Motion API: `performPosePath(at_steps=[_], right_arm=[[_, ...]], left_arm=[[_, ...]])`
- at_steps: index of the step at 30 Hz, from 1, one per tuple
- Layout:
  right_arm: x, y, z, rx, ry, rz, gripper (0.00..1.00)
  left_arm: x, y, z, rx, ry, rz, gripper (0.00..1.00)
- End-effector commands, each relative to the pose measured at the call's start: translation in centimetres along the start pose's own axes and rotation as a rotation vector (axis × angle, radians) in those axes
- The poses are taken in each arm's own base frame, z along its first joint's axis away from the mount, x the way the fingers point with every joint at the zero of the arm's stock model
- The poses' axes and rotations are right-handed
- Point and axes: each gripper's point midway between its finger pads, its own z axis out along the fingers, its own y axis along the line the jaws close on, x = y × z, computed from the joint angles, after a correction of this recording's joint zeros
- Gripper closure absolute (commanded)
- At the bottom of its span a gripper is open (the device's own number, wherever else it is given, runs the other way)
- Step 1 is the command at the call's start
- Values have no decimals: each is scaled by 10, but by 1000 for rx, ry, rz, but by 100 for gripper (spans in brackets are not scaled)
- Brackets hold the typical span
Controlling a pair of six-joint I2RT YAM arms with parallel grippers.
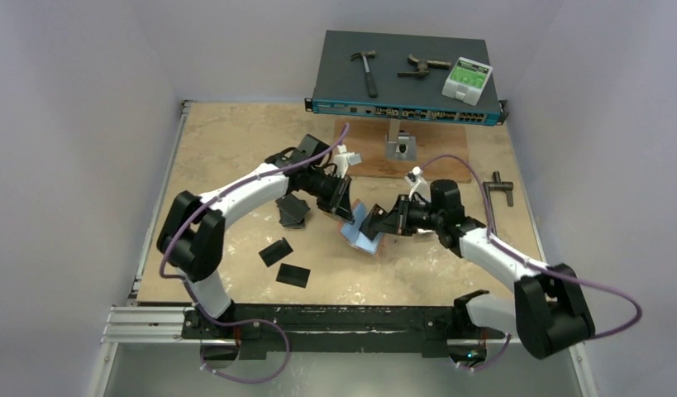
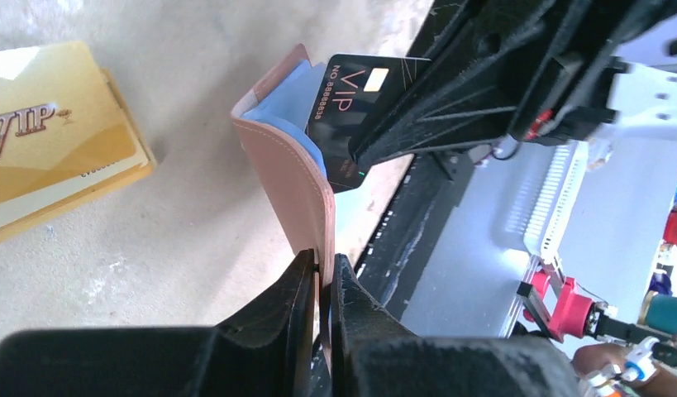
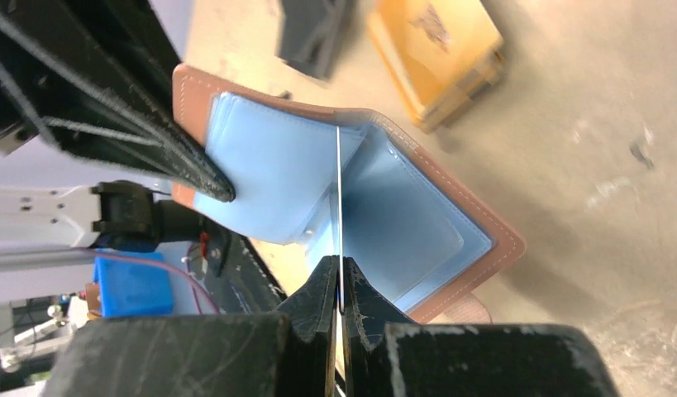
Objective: Put the credit cards into the card holder
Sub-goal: Pick up the card holder from the center of the board, then place the card holder at the center of the board.
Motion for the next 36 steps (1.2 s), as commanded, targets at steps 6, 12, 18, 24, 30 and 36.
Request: performPosePath(at_steps=[6, 12, 18, 24, 30, 36], right_arm=[[-50, 98, -66, -253, -382, -302, 100], [-56, 131, -92, -358, -486, -359, 100], [-59, 148, -104, -401, -513, -409, 100], [-56, 158, -117, -411, -540, -445, 100], [-51, 184, -136, -520, -575, -504, 100], [-53, 210, -152, -601, -590, -557, 100]], left_arm=[[-25, -84, -78, 229, -259, 258, 100], [-41, -114, -112, 229, -371, 399, 100], [-52, -151, -150, 239, -453, 567, 100], [-49, -173, -175, 232, -512, 678, 100], [-34, -186, -180, 300, -503, 718, 100], [-25, -194, -183, 342, -497, 765, 100]])
